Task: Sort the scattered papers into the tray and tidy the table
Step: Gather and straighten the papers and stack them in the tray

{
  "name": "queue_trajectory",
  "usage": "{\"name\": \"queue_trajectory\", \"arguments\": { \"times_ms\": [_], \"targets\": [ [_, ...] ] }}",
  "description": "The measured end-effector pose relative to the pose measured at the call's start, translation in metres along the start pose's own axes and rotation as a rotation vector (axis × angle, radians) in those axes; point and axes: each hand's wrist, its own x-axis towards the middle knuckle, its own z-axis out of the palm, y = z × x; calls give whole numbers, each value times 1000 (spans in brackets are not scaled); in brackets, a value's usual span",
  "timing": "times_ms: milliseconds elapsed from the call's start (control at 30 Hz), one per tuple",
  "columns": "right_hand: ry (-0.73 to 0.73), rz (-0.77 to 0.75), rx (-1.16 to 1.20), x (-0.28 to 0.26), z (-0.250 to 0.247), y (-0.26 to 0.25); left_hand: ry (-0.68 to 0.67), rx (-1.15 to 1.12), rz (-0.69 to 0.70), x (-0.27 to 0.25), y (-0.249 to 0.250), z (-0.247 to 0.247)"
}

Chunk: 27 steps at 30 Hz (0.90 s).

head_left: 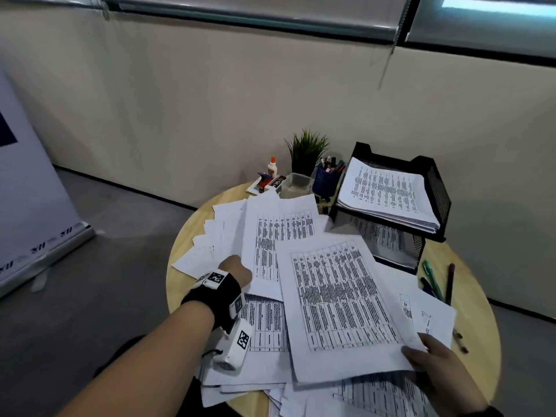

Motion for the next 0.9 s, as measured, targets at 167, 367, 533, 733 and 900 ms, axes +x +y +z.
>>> {"name": "queue_trajectory", "arguments": {
  "times_ms": [167, 367, 533, 733, 900],
  "targets": [
    [-9, -7, 80, -10, 2, -3, -150, 149, 80, -31, -8, 15],
    [-49, 52, -131, -16, 3, 9, -449, 144, 44, -61, -15, 31],
    [-38, -49, -457, 2, 2, 31, -366, -151, 5, -66, -20, 38],
    [24, -158, -553, -16, 23, 11, -258, -405, 130, -69, -18, 46],
    [33, -154, -484, -12, 24, 4, -542, -503, 84, -73, -21, 46]
  ]
}}
